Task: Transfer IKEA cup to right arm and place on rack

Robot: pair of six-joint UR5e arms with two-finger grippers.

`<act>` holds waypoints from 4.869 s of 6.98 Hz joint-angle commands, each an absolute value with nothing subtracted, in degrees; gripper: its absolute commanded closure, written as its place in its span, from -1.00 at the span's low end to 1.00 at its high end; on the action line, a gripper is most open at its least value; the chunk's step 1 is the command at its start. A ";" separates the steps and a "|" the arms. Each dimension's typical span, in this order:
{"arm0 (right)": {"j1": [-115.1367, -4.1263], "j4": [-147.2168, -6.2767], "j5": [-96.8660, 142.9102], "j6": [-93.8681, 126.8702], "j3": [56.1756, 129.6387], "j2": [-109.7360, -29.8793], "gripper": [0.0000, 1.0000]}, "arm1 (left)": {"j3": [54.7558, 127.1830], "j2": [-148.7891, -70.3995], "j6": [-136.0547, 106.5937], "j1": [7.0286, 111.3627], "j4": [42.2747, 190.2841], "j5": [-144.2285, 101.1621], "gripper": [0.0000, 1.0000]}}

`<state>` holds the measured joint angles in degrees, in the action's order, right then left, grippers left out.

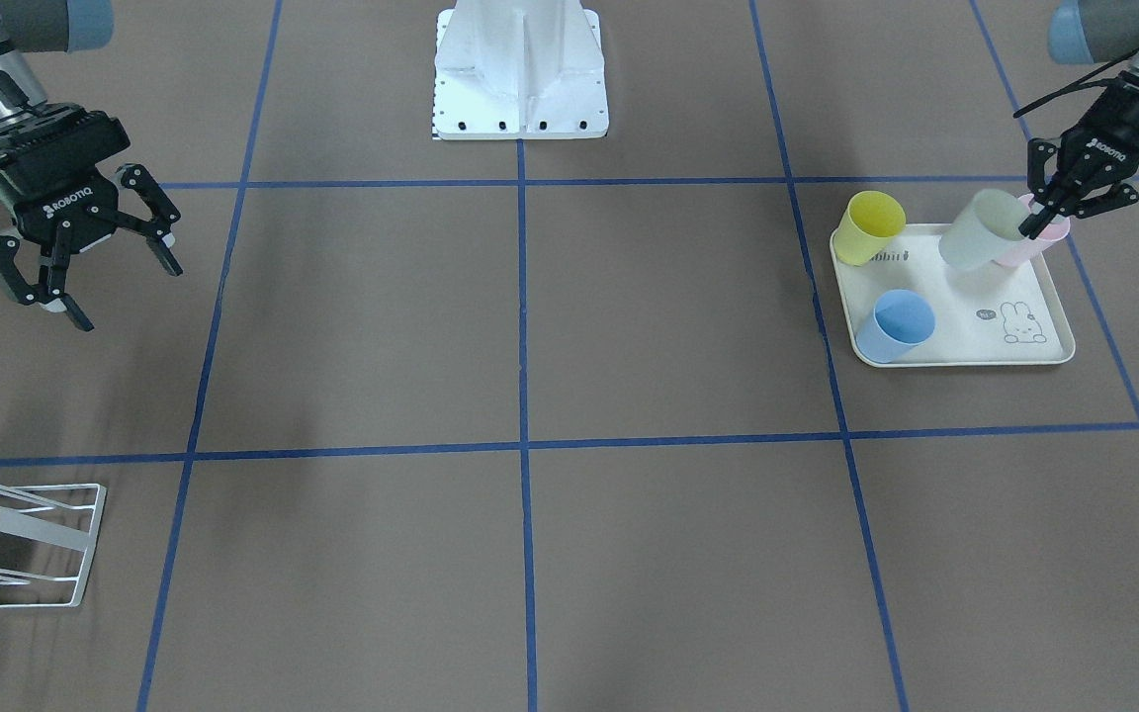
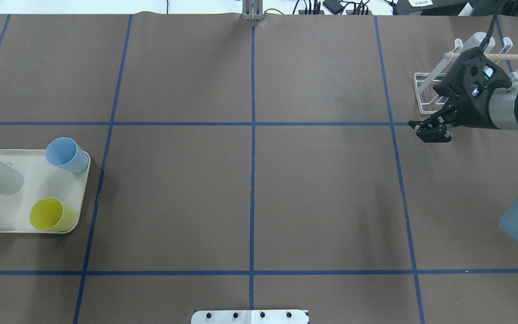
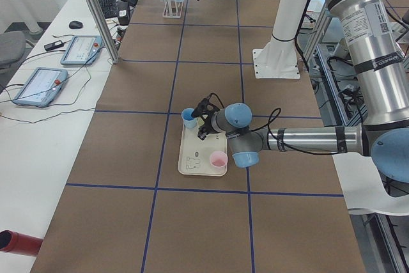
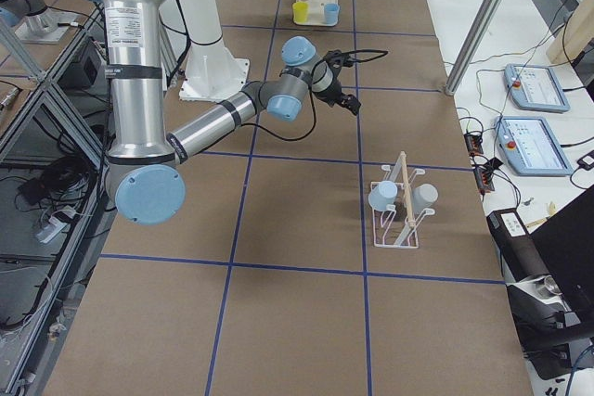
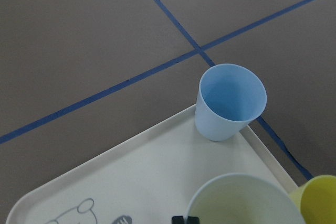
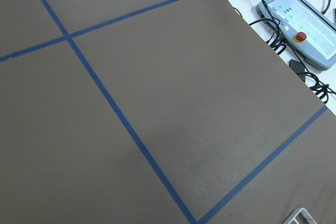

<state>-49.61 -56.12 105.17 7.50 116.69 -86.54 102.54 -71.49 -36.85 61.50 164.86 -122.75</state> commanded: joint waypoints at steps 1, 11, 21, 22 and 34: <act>-48.18 -56.07 105.12 11.32 115.40 -81.85 -1.00 | 109.30 -76.96 -60.04 63.99 159.88 -125.68 1.00; -24.89 -56.34 76.33 13.28 113.12 -62.42 -1.00 | 113.20 -111.69 -127.16 48.80 139.42 -118.06 1.00; -23.12 -56.25 76.03 8.79 113.38 -60.21 -1.00 | 113.56 -114.08 -127.27 39.73 137.64 -112.24 1.00; -23.12 -56.25 76.03 8.79 113.55 -60.21 -1.00 | 113.55 -114.08 -127.27 38.77 137.64 -112.24 1.00; -23.20 -56.25 76.03 7.56 114.26 -60.03 0.51 | 113.55 -114.26 -126.57 37.71 137.55 -110.83 0.86</act>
